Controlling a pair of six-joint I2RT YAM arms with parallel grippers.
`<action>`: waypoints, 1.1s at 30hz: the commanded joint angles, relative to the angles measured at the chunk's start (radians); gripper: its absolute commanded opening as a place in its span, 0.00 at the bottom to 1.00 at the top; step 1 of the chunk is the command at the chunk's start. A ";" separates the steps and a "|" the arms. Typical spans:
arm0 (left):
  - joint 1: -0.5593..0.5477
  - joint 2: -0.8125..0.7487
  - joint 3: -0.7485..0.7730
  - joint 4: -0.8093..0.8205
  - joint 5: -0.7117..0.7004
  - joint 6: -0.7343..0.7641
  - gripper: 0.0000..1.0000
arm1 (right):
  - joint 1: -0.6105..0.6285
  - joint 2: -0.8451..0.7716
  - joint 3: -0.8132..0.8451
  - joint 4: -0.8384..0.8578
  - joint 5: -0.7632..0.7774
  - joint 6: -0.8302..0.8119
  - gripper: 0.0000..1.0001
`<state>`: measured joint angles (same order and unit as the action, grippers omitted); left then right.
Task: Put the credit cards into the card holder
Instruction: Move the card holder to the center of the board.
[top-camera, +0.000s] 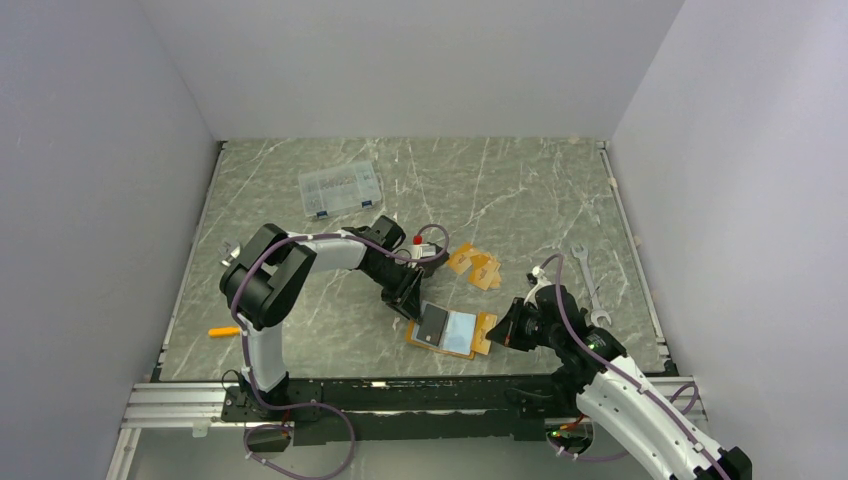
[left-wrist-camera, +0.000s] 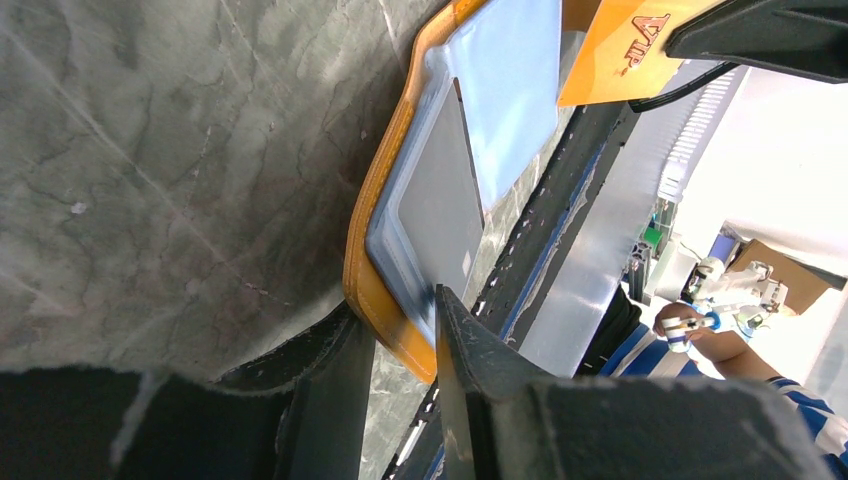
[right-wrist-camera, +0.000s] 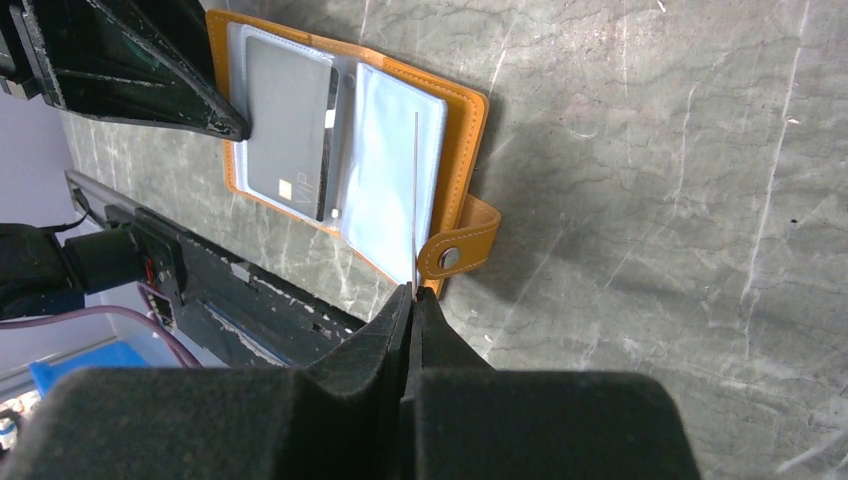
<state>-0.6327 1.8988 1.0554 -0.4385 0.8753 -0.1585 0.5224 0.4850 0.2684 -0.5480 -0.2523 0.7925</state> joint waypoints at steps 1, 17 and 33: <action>0.000 -0.040 0.033 -0.007 0.028 0.023 0.33 | 0.002 0.008 0.016 0.026 0.001 0.003 0.00; -0.001 -0.046 0.047 -0.029 0.019 0.039 0.33 | 0.011 0.092 -0.026 0.107 -0.005 0.037 0.00; 0.071 -0.046 0.052 -0.081 -0.010 0.084 0.26 | 0.016 0.112 -0.014 0.161 0.000 0.047 0.00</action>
<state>-0.5709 1.8820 1.0847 -0.5297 0.8219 -0.0868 0.5339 0.6132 0.2413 -0.4160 -0.2672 0.8299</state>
